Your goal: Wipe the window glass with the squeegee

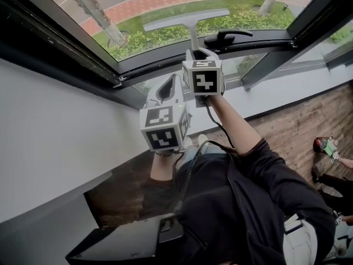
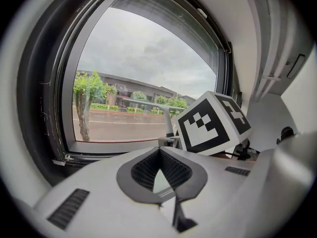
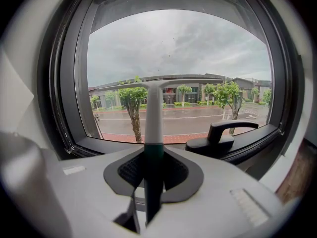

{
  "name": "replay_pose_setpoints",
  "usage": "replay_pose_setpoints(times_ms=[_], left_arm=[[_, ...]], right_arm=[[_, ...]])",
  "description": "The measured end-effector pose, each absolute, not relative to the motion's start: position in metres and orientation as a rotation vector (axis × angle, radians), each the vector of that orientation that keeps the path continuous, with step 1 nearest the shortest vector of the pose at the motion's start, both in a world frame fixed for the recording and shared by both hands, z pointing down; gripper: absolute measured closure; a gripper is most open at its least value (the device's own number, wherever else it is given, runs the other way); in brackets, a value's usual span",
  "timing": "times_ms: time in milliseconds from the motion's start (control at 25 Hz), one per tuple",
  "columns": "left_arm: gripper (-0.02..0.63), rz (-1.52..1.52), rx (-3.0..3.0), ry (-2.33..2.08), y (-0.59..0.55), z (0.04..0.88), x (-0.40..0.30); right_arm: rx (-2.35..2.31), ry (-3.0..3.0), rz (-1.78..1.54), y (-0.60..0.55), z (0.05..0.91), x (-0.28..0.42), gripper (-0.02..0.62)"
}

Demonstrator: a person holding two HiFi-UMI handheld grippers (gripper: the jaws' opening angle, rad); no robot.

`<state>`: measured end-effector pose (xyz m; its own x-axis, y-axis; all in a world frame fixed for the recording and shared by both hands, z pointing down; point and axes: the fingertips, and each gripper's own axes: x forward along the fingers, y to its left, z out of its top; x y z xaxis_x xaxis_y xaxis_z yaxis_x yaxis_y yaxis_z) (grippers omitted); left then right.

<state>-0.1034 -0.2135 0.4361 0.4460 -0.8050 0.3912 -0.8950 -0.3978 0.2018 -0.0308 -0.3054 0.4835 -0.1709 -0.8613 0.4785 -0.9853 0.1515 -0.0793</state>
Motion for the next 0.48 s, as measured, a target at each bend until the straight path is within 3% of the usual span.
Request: replay_pose_setpoints(times_ms=[480], left_arm=[[0.606, 0.354, 2.302, -1.424, -0.211, 0.449, -0.102]], right_arm=[[1.759, -2.088, 0.577, -0.302, 0.501, -0.029, 0.531]])
